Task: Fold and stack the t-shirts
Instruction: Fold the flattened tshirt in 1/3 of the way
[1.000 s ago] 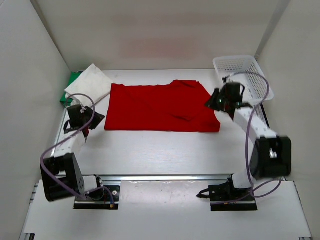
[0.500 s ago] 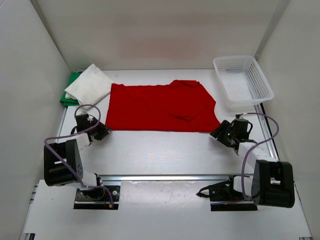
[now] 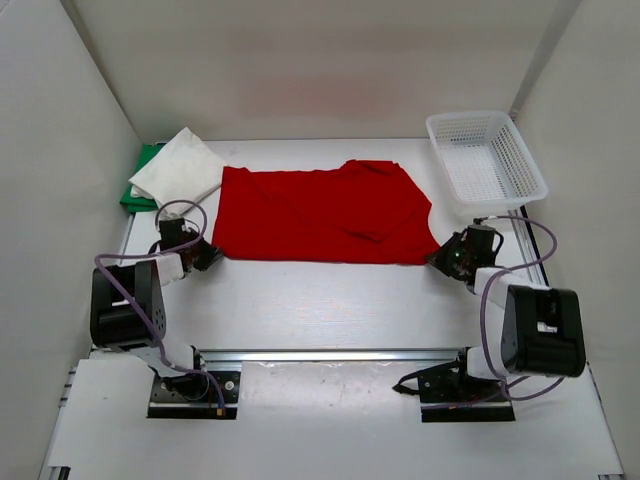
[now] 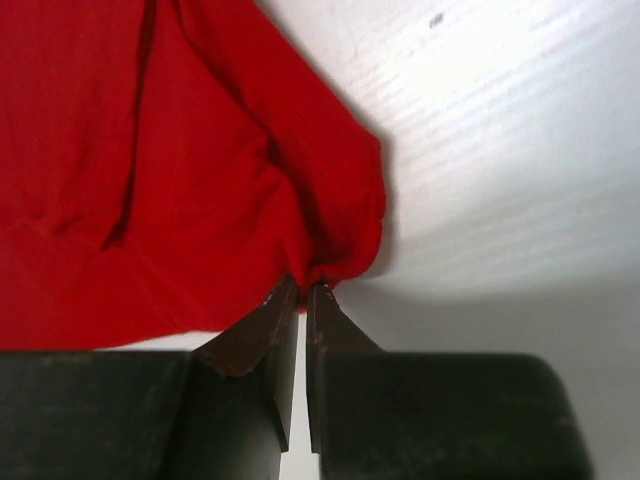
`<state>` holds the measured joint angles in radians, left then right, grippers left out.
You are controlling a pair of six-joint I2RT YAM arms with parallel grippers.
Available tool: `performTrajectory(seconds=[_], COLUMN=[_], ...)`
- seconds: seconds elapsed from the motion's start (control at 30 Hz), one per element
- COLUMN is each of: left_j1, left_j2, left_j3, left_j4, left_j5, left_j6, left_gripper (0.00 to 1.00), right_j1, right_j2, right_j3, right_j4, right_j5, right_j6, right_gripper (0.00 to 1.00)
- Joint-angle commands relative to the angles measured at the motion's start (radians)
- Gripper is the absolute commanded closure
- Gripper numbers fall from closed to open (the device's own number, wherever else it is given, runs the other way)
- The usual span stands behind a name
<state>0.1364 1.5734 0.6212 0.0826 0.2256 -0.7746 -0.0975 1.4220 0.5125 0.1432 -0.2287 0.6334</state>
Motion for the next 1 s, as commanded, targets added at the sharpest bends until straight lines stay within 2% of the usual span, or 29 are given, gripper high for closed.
performTrajectory(seconds=[0.0, 0.1, 0.3, 0.43, 0.5, 0.57, 0.6, 0.63, 0.67, 0.7, 0.73, 0.8, 0.83, 0.87, 0.9, 0.93, 0.97], left_j1=[0.034, 0.075, 0.259, 0.212, 0.192, 0.166, 0.149, 0.144, 0.15, 0.179, 0.177, 0.181, 0.143, 0.128, 0.102, 0.048, -0.004], left_j2=[-0.091, -0.185, -0.436, -0.558, -0.628, -0.665, -0.69, -0.711, -0.714, -0.713, -0.707, -0.71, -0.719, -0.719, -0.733, -0.745, -0.759], left_j3=[-0.03, -0.083, -0.25, -0.256, -0.267, -0.287, -0.299, -0.299, -0.298, -0.29, -0.281, -0.267, -0.208, -0.203, -0.202, -0.218, -0.228], left_j4=[-0.044, -0.083, -0.243, -0.369, -0.437, -0.478, -0.477, -0.475, -0.48, -0.483, -0.48, -0.466, -0.436, -0.435, -0.394, -0.344, -0.308], left_j5=[-0.002, 0.017, 0.095, 0.064, 0.069, 0.047, 0.04, 0.047, 0.041, 0.037, 0.046, 0.069, 0.083, 0.083, 0.087, 0.084, 0.084], left_j6=[0.024, 0.06, 0.139, 0.178, 0.195, 0.196, 0.187, 0.183, 0.178, 0.182, 0.184, 0.196, 0.201, 0.201, 0.19, 0.172, 0.147], left_gripper=[1.0, 1.0, 1.0, 1.0, 1.0, 0.89, 0.74, 0.54, 0.4, 0.19, 0.09, 0.03, 0.02, 0.02, 0.01, 0.01, 0.05], right_j1=[-0.01, -0.045, -0.108, -0.119, -0.073, -0.041, -0.012, 0.002, -0.001, -0.005, -0.001, 0.007, 0.062, 0.062, 0.108, 0.187, 0.221], right_j2=[-0.119, -0.22, -0.614, -0.748, -0.788, -0.811, -0.833, -0.837, -0.857, -0.856, -0.856, -0.842, -0.818, -0.805, -0.786, -0.702, -0.671], right_j3=[-0.08, -0.156, -0.282, -0.282, -0.272, -0.273, -0.275, -0.275, -0.264, -0.246, -0.212, -0.172, -0.139, -0.138, -0.135, -0.131, -0.124], right_j4=[0.038, -0.013, -0.242, -0.393, -0.476, -0.537, -0.548, -0.541, -0.547, -0.556, -0.563, -0.556, -0.462, -0.435, -0.406, -0.352, -0.306], right_j5=[-0.027, -0.075, -0.018, -0.021, -0.003, 0.034, 0.045, 0.054, 0.078, 0.091, 0.095, 0.092, 0.003, 0.002, -0.03, -0.024, 0.015], right_j6=[0.064, 0.083, 0.072, 0.077, 0.071, 0.086, 0.103, 0.103, 0.086, 0.077, 0.048, 0.016, -0.018, -0.018, -0.015, 0.001, 0.005], right_gripper=[1.0, 1.0, 1.0, 1.0, 1.0, 1.0, 0.97, 0.84, 0.68, 0.62, 0.54, 0.49, 0.58, 0.58, 0.65, 0.81, 0.9])
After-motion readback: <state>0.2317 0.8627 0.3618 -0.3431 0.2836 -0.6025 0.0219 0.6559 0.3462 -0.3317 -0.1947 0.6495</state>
